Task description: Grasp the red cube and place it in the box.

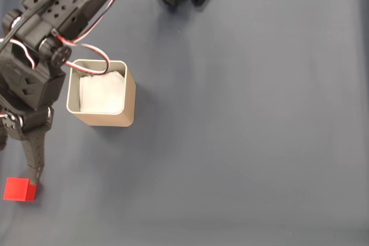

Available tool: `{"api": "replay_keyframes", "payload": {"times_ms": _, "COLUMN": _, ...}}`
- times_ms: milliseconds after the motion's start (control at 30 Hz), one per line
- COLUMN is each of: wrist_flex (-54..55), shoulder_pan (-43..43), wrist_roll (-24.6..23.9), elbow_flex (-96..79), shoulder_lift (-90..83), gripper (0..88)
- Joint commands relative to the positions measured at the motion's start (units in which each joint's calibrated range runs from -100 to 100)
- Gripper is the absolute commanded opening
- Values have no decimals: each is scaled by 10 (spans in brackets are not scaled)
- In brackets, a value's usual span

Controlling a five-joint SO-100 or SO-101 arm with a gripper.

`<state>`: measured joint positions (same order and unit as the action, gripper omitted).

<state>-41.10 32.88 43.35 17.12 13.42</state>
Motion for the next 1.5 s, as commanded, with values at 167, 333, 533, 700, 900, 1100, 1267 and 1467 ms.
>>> {"api": "replay_keyframes", "payload": {"times_ms": 167, "wrist_flex": 24, "shoulder_pan": 5, "wrist_roll": -4, "elbow_flex": 28, "shoulder_lift": 38, "gripper": 341}}
{"api": "replay_keyframes", "payload": {"times_ms": 333, "wrist_flex": 32, "shoulder_pan": 4, "wrist_roll": -4, "elbow_flex": 42, "shoulder_lift": 67, "gripper": 351}}
{"api": "replay_keyframes", "payload": {"times_ms": 533, "wrist_flex": 57, "shoulder_pan": 5, "wrist_roll": -10, "elbow_flex": 65, "shoulder_lift": 110, "gripper": 382}}
{"api": "replay_keyframes", "payload": {"times_ms": 700, "wrist_flex": 71, "shoulder_pan": 5, "wrist_roll": -11, "elbow_flex": 99, "shoulder_lift": 150, "gripper": 393}}
{"api": "replay_keyframes", "payload": {"times_ms": 900, "wrist_flex": 82, "shoulder_pan": 7, "wrist_roll": -12, "elbow_flex": 129, "shoulder_lift": 189, "gripper": 400}}
{"api": "replay_keyframes", "payload": {"times_ms": 1100, "wrist_flex": 86, "shoulder_pan": 8, "wrist_roll": -13, "elbow_flex": 172, "shoulder_lift": 229, "gripper": 408}}
{"api": "replay_keyframes", "payload": {"times_ms": 1267, "wrist_flex": 86, "shoulder_pan": 14, "wrist_roll": -12, "elbow_flex": 210, "shoulder_lift": 263, "gripper": 411}}
{"api": "replay_keyframes", "payload": {"times_ms": 1467, "wrist_flex": 86, "shoulder_pan": 22, "wrist_roll": -9, "elbow_flex": 251, "shoulder_lift": 302, "gripper": 413}}
